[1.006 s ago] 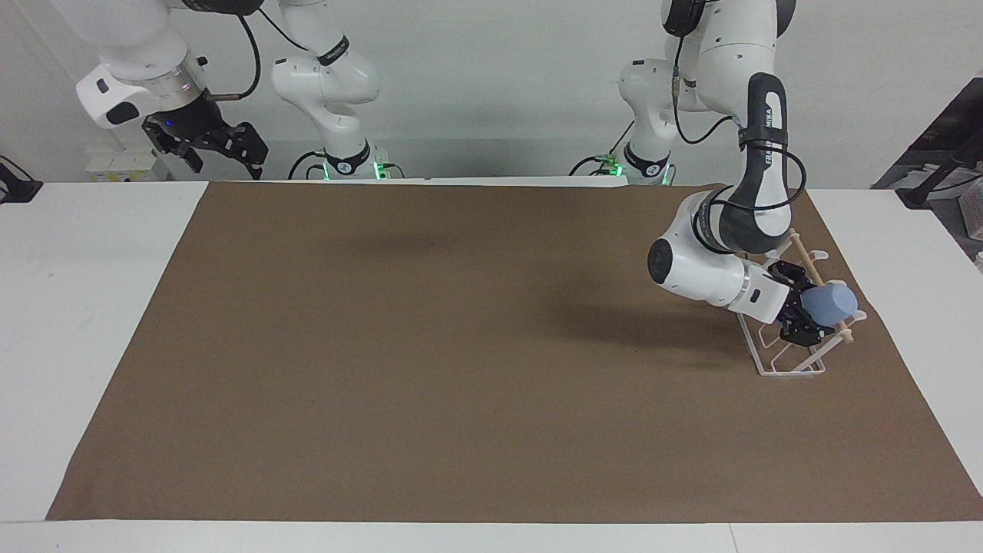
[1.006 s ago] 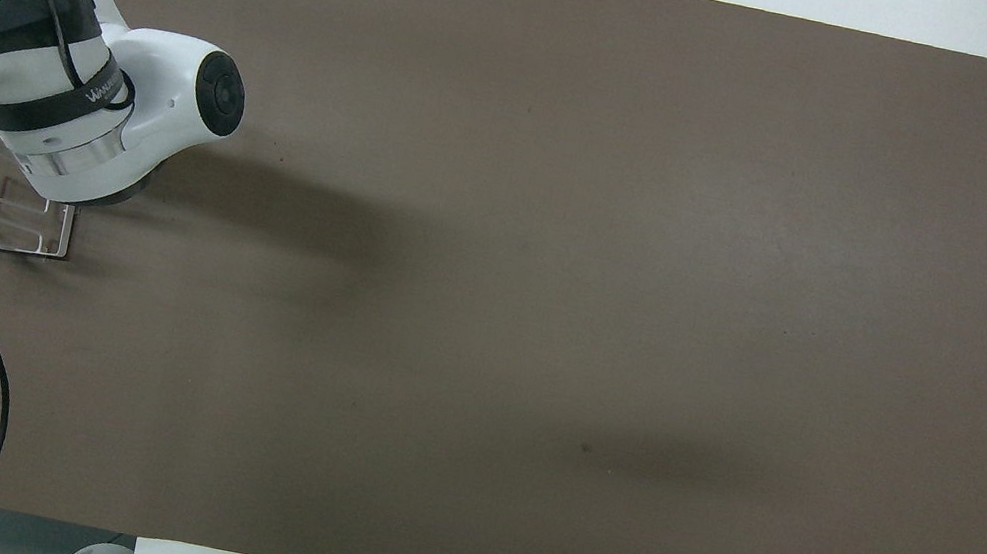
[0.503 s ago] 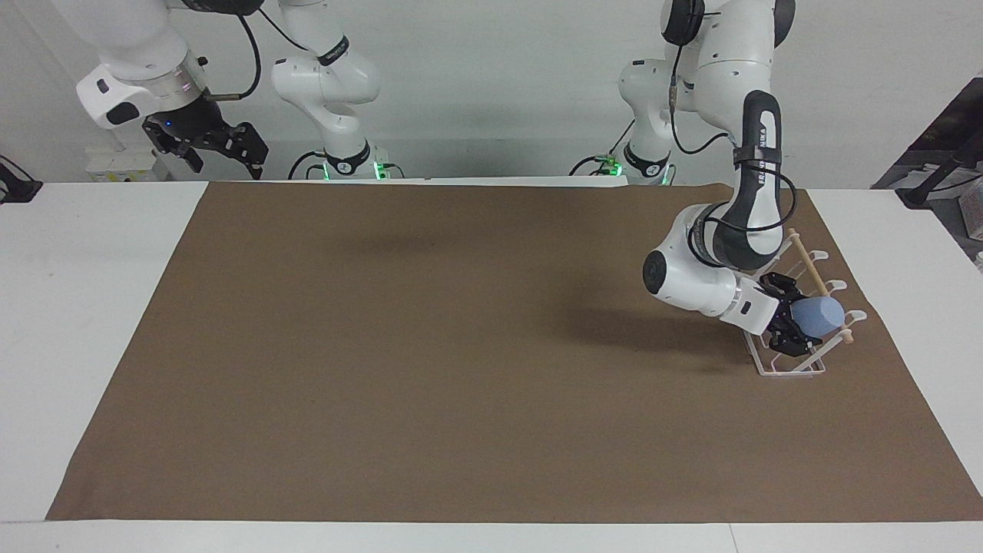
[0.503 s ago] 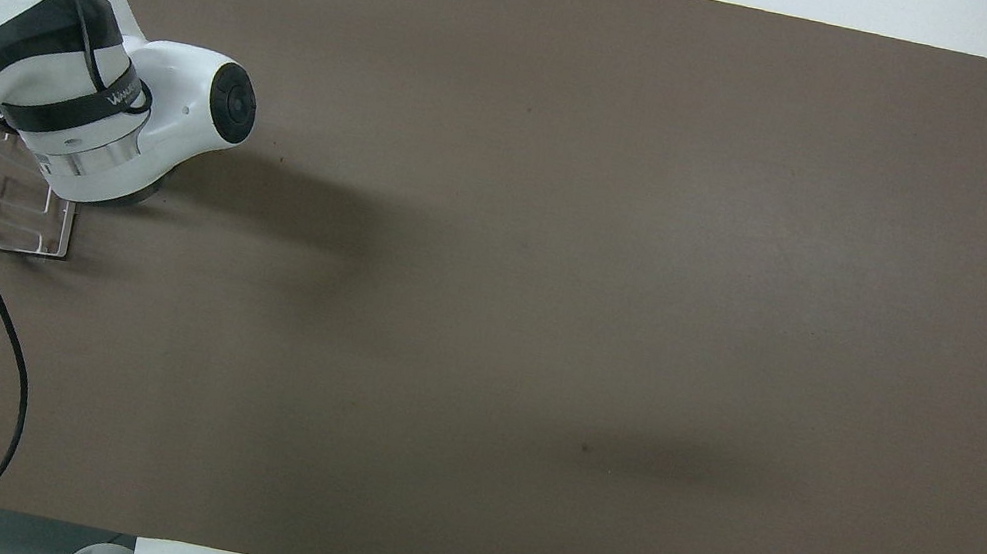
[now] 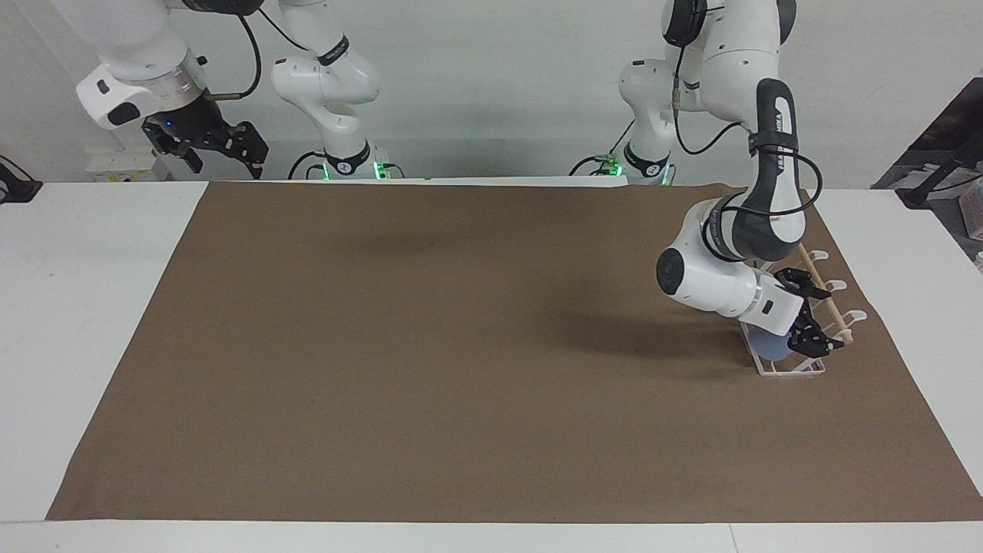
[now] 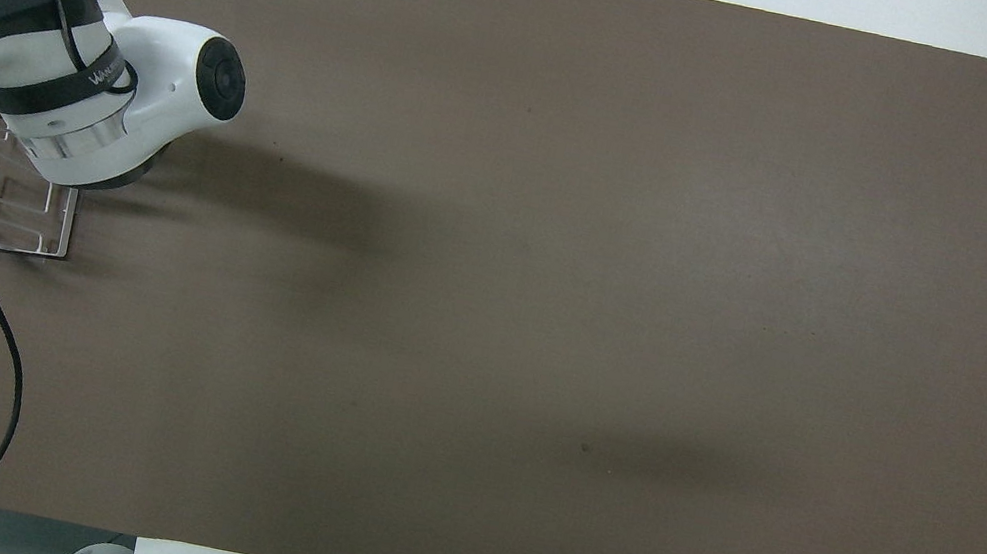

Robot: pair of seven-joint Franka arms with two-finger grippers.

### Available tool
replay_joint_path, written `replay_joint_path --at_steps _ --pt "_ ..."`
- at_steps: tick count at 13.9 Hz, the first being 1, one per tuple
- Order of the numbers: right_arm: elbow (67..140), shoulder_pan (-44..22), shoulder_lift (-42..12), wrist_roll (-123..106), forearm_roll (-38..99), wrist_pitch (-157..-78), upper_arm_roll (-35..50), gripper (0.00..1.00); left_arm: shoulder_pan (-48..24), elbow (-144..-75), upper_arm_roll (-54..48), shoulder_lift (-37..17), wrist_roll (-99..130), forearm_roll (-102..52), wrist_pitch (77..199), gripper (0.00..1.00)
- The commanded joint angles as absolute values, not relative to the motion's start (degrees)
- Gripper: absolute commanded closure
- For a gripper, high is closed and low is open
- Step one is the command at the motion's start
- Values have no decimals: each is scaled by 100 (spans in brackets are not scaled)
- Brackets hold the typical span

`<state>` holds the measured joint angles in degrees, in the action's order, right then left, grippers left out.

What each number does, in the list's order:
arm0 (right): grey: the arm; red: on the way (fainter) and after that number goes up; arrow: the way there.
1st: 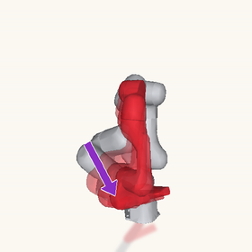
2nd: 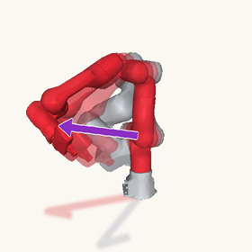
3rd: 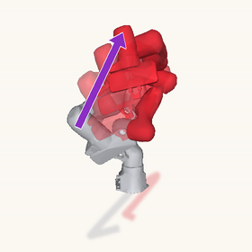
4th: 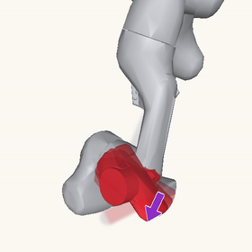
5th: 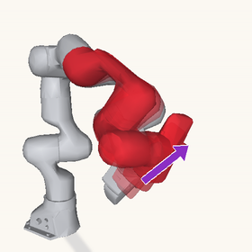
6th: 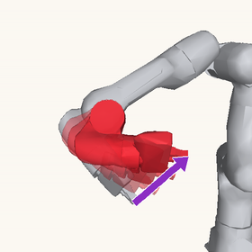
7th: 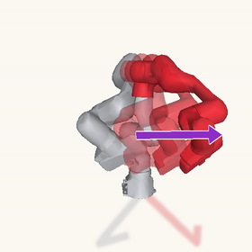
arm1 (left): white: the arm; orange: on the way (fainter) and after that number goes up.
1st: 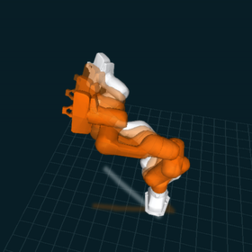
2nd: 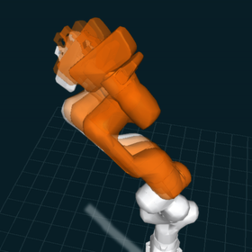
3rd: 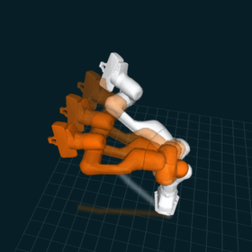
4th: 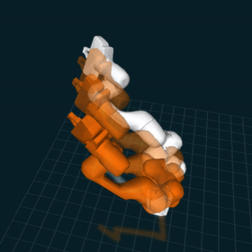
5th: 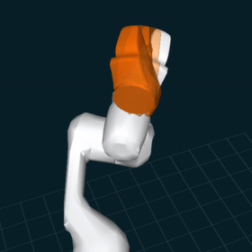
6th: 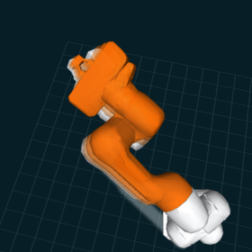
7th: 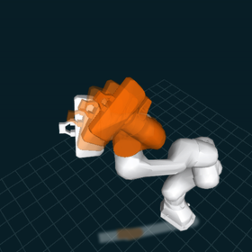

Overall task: Hang cup on cup holder
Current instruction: 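Hang the cup on the holder peg and open the left gripper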

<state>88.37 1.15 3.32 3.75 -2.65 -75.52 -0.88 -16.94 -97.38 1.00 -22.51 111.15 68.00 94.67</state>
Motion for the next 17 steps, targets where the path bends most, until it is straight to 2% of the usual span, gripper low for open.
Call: replay_joint_path --at_steps 1,6,9,17 --pt "8842 141 360 220 -334 -7497 -88 1 -1670 -8809 70 -2278 9972 6112 9106 0" --pt "8842 141 360 220 -334 -7506 -88 1 -1635 -8148 114 -1934 7853 5117 8439 0" --pt "8842 141 360 220 -334 -7506 -88 1 -1583 -8139 132 -1697 6429 3750 8235 0" --pt "8842 141 360 220 -334 -7515 -88 1 -704 -8147 132 -1196 3055 381 8139 0"
